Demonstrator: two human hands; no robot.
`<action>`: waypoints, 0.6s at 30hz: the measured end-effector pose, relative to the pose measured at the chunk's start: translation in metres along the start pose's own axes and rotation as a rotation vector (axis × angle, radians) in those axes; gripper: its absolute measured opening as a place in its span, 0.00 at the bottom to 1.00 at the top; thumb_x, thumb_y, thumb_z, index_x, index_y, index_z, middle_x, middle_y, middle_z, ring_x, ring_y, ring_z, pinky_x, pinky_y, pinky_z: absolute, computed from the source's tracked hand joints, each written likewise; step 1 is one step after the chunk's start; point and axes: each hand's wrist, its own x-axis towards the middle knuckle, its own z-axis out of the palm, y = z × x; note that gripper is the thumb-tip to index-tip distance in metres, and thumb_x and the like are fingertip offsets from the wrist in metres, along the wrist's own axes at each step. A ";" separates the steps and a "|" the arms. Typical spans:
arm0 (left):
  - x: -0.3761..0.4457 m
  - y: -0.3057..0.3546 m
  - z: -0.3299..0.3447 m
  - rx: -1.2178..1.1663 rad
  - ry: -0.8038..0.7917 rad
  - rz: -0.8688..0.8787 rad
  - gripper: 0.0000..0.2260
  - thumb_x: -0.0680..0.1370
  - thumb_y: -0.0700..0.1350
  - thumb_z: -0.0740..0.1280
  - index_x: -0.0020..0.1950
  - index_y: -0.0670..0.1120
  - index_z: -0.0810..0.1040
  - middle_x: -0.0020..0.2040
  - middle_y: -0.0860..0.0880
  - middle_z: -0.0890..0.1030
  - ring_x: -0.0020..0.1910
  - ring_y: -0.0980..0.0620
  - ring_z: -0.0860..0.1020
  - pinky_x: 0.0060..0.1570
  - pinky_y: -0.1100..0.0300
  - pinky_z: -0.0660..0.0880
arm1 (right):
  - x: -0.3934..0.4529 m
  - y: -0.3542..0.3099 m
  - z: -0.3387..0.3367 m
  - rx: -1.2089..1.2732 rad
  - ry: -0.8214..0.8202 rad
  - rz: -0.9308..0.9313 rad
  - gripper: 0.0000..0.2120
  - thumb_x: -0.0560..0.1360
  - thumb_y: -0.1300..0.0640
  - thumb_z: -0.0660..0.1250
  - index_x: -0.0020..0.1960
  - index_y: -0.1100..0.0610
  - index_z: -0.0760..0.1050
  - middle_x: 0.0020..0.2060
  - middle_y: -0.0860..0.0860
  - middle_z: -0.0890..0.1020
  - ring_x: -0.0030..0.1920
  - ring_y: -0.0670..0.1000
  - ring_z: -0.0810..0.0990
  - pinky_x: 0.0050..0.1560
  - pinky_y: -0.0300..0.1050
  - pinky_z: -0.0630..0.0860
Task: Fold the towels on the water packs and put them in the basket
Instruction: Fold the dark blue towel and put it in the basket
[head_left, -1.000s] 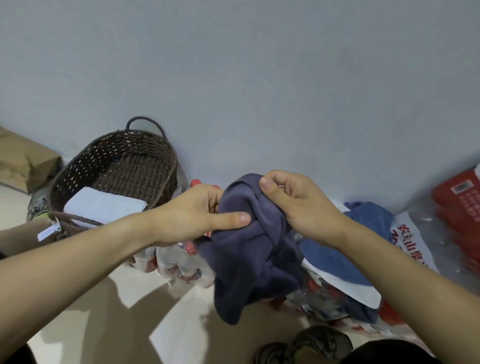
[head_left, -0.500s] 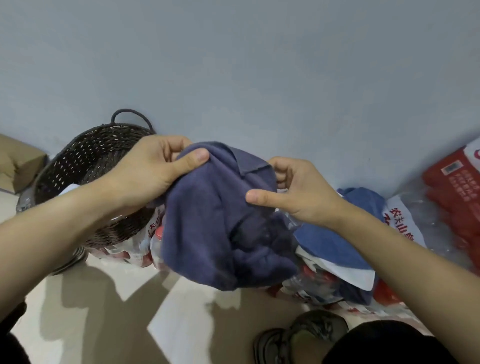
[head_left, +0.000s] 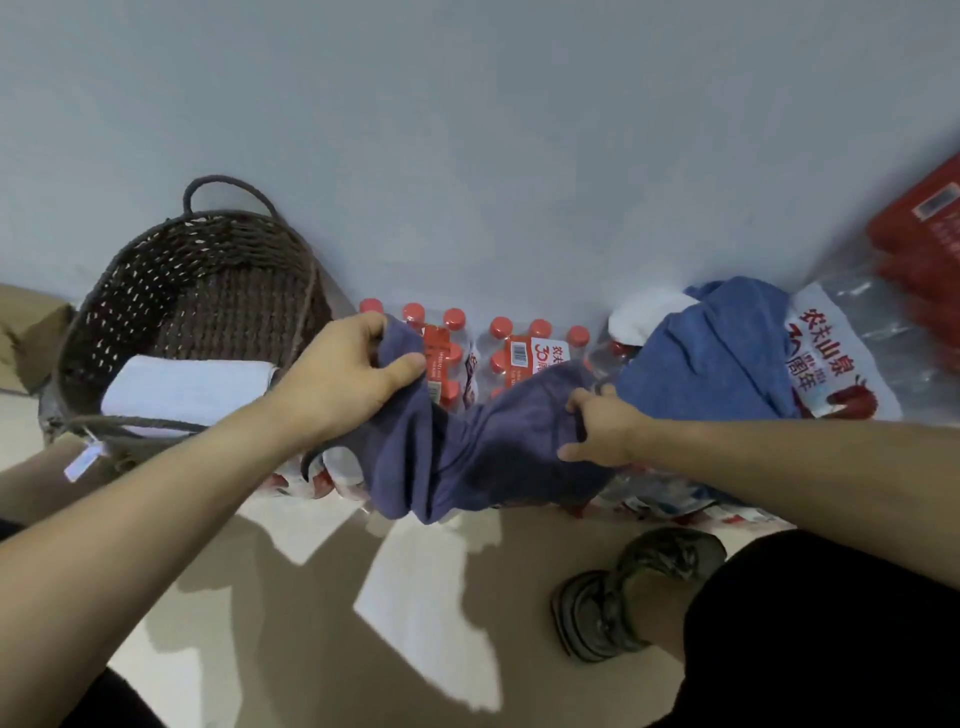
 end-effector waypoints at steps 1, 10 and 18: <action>-0.001 -0.002 0.004 0.035 -0.034 0.016 0.09 0.75 0.43 0.71 0.38 0.50 0.73 0.34 0.56 0.78 0.30 0.66 0.73 0.33 0.73 0.67 | 0.002 -0.003 0.002 -0.008 0.020 -0.002 0.26 0.74 0.48 0.70 0.67 0.57 0.66 0.61 0.57 0.73 0.57 0.56 0.75 0.53 0.45 0.71; 0.000 -0.003 0.026 0.087 -0.148 -0.053 0.14 0.73 0.54 0.73 0.51 0.50 0.73 0.43 0.55 0.79 0.41 0.57 0.78 0.41 0.65 0.72 | -0.008 -0.041 -0.041 0.668 -0.045 -0.096 0.11 0.76 0.56 0.70 0.44 0.65 0.80 0.36 0.61 0.82 0.32 0.52 0.76 0.34 0.45 0.77; -0.009 0.022 0.037 -0.208 -0.197 0.086 0.26 0.67 0.60 0.75 0.60 0.52 0.73 0.51 0.54 0.82 0.49 0.56 0.82 0.49 0.55 0.80 | -0.060 -0.081 -0.088 1.377 -0.082 -0.311 0.03 0.76 0.60 0.70 0.49 0.60 0.79 0.40 0.55 0.83 0.41 0.51 0.84 0.43 0.44 0.82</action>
